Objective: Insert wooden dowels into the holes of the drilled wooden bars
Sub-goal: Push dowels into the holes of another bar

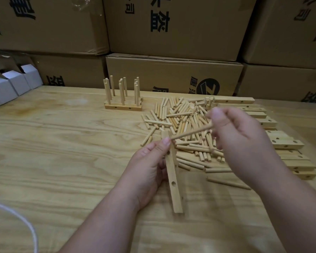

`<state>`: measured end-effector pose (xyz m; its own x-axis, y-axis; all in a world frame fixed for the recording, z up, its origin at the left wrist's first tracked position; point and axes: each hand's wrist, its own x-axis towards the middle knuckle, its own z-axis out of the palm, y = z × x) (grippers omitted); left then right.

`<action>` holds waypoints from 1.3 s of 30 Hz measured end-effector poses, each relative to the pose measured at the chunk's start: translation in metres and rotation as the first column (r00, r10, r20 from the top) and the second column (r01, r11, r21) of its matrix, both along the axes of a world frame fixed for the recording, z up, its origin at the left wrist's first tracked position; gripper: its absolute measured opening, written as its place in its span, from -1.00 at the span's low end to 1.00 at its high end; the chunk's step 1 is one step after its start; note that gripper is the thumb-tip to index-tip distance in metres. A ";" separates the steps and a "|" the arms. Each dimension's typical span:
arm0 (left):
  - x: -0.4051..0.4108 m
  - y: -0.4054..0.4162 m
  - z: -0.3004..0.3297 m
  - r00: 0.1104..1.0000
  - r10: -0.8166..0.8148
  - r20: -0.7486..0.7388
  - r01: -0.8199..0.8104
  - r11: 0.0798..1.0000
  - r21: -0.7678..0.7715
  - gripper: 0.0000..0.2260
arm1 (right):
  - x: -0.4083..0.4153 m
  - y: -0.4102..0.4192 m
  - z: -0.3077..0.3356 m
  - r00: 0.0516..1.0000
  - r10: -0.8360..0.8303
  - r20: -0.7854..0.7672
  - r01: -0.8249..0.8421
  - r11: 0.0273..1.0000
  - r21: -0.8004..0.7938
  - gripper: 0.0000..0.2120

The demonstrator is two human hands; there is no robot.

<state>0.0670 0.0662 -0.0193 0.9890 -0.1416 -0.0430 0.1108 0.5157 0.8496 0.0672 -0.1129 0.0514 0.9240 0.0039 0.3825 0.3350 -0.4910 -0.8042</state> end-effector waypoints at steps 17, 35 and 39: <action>0.005 0.005 0.004 0.981 0.126 -0.148 -0.142 0.985 -0.099 -0.64 | 0.025 -0.008 -0.064 0.984 -0.124 -0.127 -0.013 0.662 -0.749 -0.80; 0.004 -0.001 0.003 0.965 0.232 -0.120 -0.231 0.973 0.024 -0.56 | 0.007 -0.002 -0.016 0.989 0.111 -0.094 -0.134 0.944 -0.302 -0.94; 0.004 -0.002 0.002 0.971 0.219 -0.090 -0.217 0.976 0.030 -0.58 | -0.001 0.002 -0.011 0.979 0.185 -0.088 -0.202 0.939 -0.278 -0.94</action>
